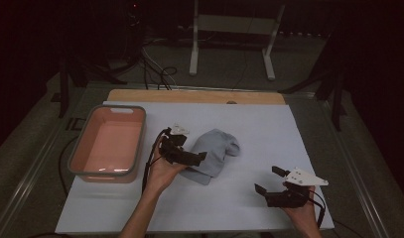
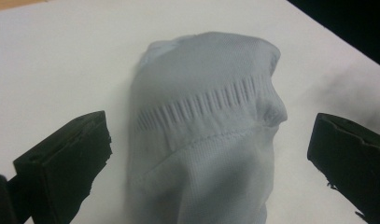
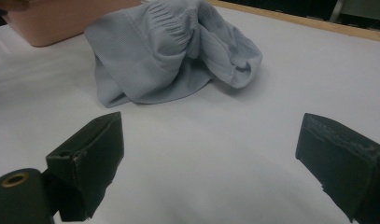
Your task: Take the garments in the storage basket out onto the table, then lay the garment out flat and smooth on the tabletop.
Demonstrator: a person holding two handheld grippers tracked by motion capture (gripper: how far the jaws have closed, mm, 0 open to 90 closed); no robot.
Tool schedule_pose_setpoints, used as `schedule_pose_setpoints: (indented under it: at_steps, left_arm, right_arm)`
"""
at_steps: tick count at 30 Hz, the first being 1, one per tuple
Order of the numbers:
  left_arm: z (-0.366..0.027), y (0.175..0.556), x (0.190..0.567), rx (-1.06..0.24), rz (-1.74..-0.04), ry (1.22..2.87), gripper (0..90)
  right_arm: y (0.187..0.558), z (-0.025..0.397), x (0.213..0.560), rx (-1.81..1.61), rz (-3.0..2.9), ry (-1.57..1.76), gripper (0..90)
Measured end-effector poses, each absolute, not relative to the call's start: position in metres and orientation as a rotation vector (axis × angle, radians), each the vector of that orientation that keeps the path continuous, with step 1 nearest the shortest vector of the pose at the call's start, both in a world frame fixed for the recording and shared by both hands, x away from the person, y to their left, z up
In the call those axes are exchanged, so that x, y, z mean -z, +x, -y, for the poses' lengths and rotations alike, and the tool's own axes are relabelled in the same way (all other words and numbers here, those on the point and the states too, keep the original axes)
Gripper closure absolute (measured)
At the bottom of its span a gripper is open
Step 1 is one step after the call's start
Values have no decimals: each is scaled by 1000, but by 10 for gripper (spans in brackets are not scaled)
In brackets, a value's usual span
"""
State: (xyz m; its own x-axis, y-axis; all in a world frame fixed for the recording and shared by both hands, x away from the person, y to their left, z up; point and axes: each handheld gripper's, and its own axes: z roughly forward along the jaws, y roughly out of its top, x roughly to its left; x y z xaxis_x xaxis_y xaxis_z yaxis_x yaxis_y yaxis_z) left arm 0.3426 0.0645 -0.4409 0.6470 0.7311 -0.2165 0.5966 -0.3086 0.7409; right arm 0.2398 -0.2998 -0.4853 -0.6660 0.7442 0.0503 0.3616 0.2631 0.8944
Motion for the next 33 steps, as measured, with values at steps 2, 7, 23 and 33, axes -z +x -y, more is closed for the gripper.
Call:
schedule_pose_setpoints:
  at_steps: [2, 7, 23, 33]
  left_arm:
    - [-67, 342, 439, -211, -1034, 2012, 1]
    - [-72, 339, 438, -274, -1041, 2005, 2]
    - [-64, 330, 439, -242, -986, 2018, 99]
    - [-48, 332, 438, -227, -946, 2039, 177]
  right_arm:
    - [240, 300, 485, -1369, -2159, 1005, 79]
    - [239, 301, 485, -1369, -2158, 1009, 79]
    - [240, 300, 486, -1369, -2160, 1004, 79]
    - [240, 300, 486, -1369, -2163, 1000, 79]
